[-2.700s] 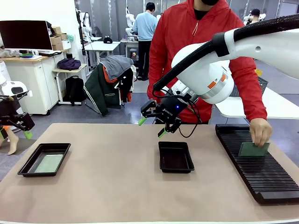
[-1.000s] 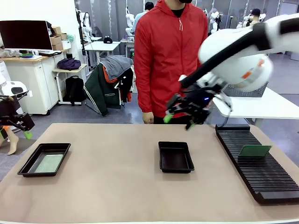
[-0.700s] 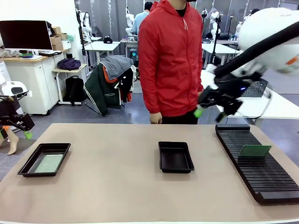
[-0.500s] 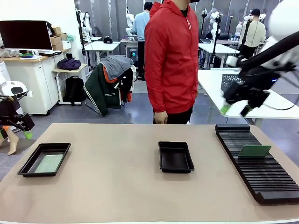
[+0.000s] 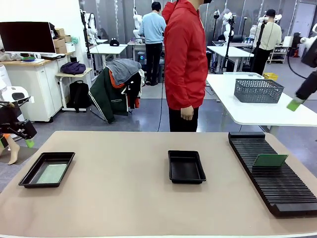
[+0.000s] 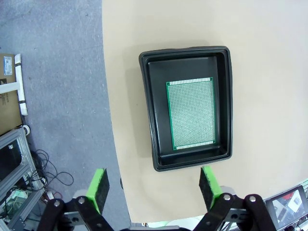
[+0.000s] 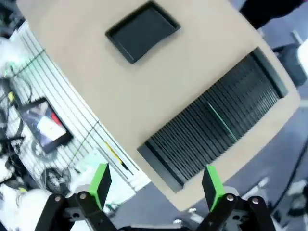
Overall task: Inspect and transfer BCBs to ESD trays.
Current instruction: Pick up the Blank PCB from the PCB Rack and place it in the right ESD tray.
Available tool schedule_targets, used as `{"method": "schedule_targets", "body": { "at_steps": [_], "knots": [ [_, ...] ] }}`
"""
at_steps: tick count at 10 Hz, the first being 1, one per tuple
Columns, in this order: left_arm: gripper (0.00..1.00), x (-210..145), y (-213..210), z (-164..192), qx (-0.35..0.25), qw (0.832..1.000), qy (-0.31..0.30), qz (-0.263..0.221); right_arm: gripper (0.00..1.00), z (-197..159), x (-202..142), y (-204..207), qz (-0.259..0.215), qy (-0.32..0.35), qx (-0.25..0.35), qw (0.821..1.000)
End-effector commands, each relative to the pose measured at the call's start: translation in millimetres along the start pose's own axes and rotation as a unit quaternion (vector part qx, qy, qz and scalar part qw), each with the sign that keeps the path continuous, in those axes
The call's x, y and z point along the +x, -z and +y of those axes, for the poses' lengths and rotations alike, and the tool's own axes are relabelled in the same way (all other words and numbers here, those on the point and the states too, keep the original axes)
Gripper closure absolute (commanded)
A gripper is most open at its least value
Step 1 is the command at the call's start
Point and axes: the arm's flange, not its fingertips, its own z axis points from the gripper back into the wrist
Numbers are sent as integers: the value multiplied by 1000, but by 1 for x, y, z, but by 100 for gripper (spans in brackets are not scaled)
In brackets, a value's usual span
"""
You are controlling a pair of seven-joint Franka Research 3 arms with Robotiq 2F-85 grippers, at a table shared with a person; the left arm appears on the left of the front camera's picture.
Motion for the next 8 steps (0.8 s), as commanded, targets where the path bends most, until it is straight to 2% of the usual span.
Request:
{"method": "schedule_targets", "body": {
  "at_steps": [1,3,6,8],
  "knots": [
    [0,-2,1,0,0,1000,4,0,0,-16,-9,-15,27,-103,9,994],
    [0,-2,1,0,0,1000,4,0,0,-27,-19,-27,52,-193,19,980],
    [0,-2,1,0,0,1000,4,0,0,-45,-35,-35,77,-277,-2,958],
    [0,-2,1,0,0,1000,4,0,0,-54,-41,-38,82,-298,-2,951]
  ]
}}
